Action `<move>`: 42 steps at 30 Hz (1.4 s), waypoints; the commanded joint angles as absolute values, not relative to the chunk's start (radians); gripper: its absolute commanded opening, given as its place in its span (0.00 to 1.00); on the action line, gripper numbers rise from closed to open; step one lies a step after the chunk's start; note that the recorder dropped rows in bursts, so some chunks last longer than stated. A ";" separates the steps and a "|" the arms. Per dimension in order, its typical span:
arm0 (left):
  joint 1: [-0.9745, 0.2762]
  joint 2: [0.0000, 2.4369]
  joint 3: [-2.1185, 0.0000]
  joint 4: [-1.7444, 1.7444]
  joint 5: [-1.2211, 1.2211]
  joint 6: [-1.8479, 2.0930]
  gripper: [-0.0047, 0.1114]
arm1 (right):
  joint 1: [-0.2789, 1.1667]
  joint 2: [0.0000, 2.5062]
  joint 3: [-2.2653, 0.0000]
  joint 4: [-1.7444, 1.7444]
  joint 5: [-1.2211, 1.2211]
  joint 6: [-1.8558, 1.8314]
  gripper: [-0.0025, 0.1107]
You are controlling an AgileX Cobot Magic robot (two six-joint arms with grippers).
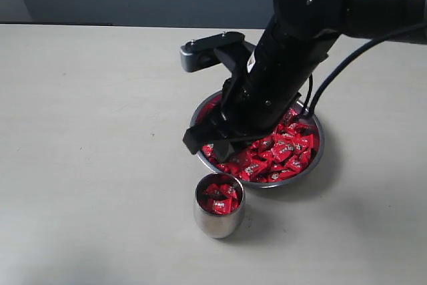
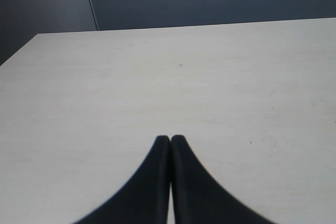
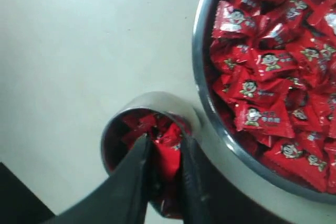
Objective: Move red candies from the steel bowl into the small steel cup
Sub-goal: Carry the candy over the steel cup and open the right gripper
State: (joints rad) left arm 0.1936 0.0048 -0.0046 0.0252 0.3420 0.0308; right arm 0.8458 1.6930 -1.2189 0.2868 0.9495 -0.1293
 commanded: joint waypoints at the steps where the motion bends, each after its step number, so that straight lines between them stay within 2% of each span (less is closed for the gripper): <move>1: 0.187 0.000 0.000 0.027 0.334 0.029 0.04 | 0.896 1.687 -1.210 0.262 0.936 -0.139 0.01; 15: 0.187 0.000 0.000 0.027 0.334 0.029 0.04 | 0.967 1.770 -1.210 0.220 0.898 -0.123 0.01; 30: 0.187 0.000 0.000 0.027 0.334 0.029 0.04 | 0.967 1.819 -1.210 0.187 0.862 -0.121 0.02; 31: 0.187 0.000 0.000 0.027 0.334 0.029 0.04 | 0.967 1.819 -1.210 0.187 0.862 -0.121 0.03; 35: 0.187 0.000 0.000 0.027 0.334 0.029 0.04 | 0.967 1.819 -1.210 0.187 0.866 -0.121 0.23; 37: 0.187 0.000 0.000 0.027 0.334 0.029 0.04 | 0.967 1.819 -1.210 0.187 0.868 -0.121 0.29; 42: 0.187 0.000 0.000 0.027 0.334 0.029 0.04 | 0.967 1.819 -1.210 0.187 0.872 -0.121 0.29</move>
State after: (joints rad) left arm 0.1936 0.0048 -0.0046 0.0252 0.3420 0.0308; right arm 0.9666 1.8209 -1.2109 0.1944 0.8697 -0.1187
